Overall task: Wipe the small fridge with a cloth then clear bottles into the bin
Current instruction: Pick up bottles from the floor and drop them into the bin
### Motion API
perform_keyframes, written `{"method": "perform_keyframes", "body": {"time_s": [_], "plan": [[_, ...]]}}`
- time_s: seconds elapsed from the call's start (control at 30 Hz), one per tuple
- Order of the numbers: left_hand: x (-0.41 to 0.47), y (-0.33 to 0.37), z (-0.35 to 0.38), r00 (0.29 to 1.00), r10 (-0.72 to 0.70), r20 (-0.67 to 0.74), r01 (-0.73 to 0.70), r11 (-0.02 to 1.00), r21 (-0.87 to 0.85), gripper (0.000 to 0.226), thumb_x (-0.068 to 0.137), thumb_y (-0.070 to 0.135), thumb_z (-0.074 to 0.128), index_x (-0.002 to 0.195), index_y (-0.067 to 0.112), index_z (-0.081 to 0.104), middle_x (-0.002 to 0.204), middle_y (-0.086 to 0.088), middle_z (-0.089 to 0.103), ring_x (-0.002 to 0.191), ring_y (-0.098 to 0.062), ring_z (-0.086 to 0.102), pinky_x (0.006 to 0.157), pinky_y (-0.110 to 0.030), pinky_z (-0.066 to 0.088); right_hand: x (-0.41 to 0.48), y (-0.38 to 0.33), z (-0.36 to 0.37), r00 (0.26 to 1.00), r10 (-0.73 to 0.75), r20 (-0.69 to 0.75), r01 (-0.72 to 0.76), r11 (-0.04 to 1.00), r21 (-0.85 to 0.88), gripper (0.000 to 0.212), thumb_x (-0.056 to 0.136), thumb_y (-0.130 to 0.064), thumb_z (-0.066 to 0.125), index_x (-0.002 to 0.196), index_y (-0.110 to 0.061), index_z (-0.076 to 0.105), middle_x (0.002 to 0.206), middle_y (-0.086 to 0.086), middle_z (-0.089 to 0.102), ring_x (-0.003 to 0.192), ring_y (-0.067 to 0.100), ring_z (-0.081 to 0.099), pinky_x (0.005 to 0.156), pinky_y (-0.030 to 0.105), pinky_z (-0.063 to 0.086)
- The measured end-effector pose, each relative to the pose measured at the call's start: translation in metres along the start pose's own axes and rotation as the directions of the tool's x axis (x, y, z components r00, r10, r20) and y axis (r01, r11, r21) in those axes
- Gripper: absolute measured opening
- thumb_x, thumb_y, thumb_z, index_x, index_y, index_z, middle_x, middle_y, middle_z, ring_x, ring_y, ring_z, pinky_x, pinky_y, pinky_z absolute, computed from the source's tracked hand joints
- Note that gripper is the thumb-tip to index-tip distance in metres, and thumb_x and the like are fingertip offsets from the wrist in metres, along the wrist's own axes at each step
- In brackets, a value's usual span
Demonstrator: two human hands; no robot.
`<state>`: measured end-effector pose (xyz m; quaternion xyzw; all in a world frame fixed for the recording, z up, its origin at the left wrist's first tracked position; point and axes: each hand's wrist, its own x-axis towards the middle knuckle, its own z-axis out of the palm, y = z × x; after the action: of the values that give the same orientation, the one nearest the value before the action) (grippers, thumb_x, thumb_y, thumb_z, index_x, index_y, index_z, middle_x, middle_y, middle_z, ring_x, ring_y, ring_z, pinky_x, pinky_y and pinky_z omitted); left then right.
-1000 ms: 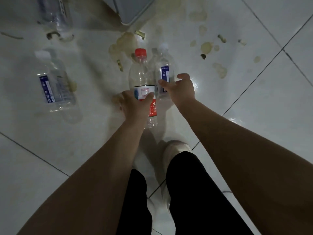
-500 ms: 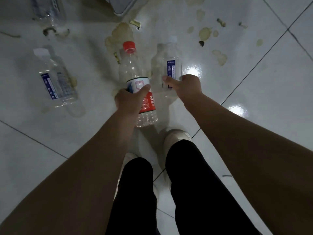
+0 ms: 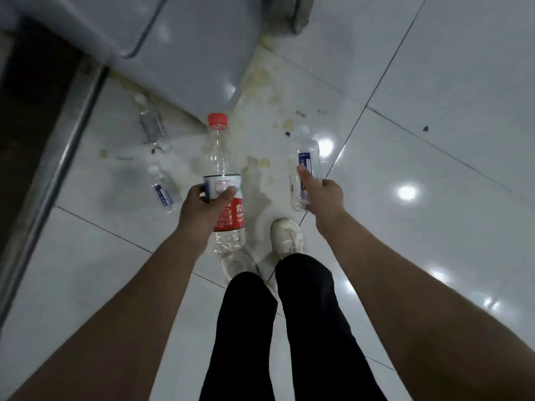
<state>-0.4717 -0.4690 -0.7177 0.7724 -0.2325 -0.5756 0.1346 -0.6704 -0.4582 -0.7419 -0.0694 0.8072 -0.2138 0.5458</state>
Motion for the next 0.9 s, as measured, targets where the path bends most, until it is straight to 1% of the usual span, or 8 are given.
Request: {"method": "perform_keyframes", "body": {"time_s": [0.07,0.17,0.3,0.47,0.6,0.73,0.83,0.9], "plan": [[-0.047,0.035,-0.008,0.999,0.045,0.005,-0.045,0.999,0.015,0.049,0.081,0.031,0.069,0.122,0.010,0.052,0.107,-0.005,0.063,0.078,-0.007,0.062,0.057,-0.019,0.044,-0.044,-0.023,-0.031,1.000,-0.001,-0.010,0.001,0.998,0.066,0.048,0.078,-0.047,0.069,0.088,0.000,0.060,0.069,0.004,0.052,0.060,0.017,0.052,0.067,0.035,0.054],[-0.115,0.090,-0.016,0.995,0.103,-0.001,-0.103,0.995,0.011,0.045,0.082,0.033,0.068,0.119,0.012,0.053,0.106,-0.005,0.063,0.078,-0.011,0.062,0.060,-0.024,0.046,-0.109,-0.059,-0.080,0.999,-0.027,-0.043,0.034,0.987,0.159,0.058,0.079,-0.046,0.068,0.106,0.004,0.059,0.075,0.004,0.056,0.065,0.017,0.055,0.068,0.034,0.054],[-0.197,0.146,-0.015,0.972,0.221,0.075,-0.219,0.975,-0.030,0.042,0.082,0.033,0.068,0.117,0.014,0.055,0.108,-0.007,0.065,0.086,-0.017,0.064,0.066,-0.026,0.049,-0.189,-0.103,-0.137,0.991,-0.116,-0.074,0.131,0.959,0.253,0.046,0.082,-0.043,0.066,0.095,0.000,0.058,0.069,0.002,0.056,0.060,0.012,0.052,0.057,0.023,0.042],[-0.282,0.187,-0.004,0.909,0.351,0.224,-0.355,0.934,-0.023,0.032,0.082,0.031,0.068,0.108,0.017,0.056,0.103,-0.006,0.067,0.083,-0.017,0.065,0.066,-0.027,0.050,-0.270,-0.121,-0.189,0.977,-0.136,-0.164,0.188,0.912,0.364,0.039,0.083,-0.042,0.066,0.078,-0.004,0.059,0.065,0.001,0.056,0.062,0.015,0.052,0.055,0.022,0.039],[-0.324,0.206,-0.007,0.837,0.435,0.333,-0.472,0.881,0.038,0.033,0.083,0.034,0.066,0.109,0.016,0.055,0.093,0.000,0.065,0.075,-0.012,0.063,0.059,-0.023,0.046,-0.320,-0.110,-0.214,0.954,-0.108,-0.281,0.239,0.839,0.488,0.044,0.079,-0.045,0.069,0.081,-0.003,0.059,0.071,0.007,0.050,0.061,0.017,0.045,0.055,0.024,0.035],[-0.355,0.221,-0.011,0.781,0.444,0.439,-0.519,0.853,0.060,0.046,0.077,0.044,0.070,0.110,0.015,0.056,0.096,-0.005,0.068,0.079,-0.021,0.067,0.071,-0.035,0.056,-0.365,-0.092,-0.233,0.916,-0.077,-0.394,0.309,0.761,0.570,0.042,0.083,-0.039,0.067,0.060,-0.007,0.050,0.059,0.001,0.047,0.054,0.012,0.045,0.051,0.022,0.034],[-0.380,0.228,-0.004,0.729,0.464,0.503,-0.566,0.822,0.063,0.040,0.082,0.042,0.066,0.109,0.016,0.054,0.097,-0.007,0.066,0.084,-0.024,0.066,0.076,-0.036,0.054,-0.398,-0.076,-0.252,0.883,-0.037,-0.468,0.359,0.694,0.624,0.043,0.082,-0.039,0.069,0.061,-0.009,0.048,0.062,0.002,0.046,0.055,0.014,0.043,0.052,0.024,0.034],[-0.402,0.230,0.007,0.691,0.460,0.557,-0.594,0.801,0.074,0.045,0.080,0.045,0.066,0.111,0.014,0.055,0.098,-0.007,0.067,0.086,-0.026,0.066,0.083,-0.041,0.054,-0.418,-0.061,-0.270,0.858,0.005,-0.514,0.387,0.653,0.652,0.042,0.081,-0.040,0.069,0.065,-0.008,0.047,0.066,0.003,0.046,0.057,0.014,0.043,0.053,0.024,0.033]]}}
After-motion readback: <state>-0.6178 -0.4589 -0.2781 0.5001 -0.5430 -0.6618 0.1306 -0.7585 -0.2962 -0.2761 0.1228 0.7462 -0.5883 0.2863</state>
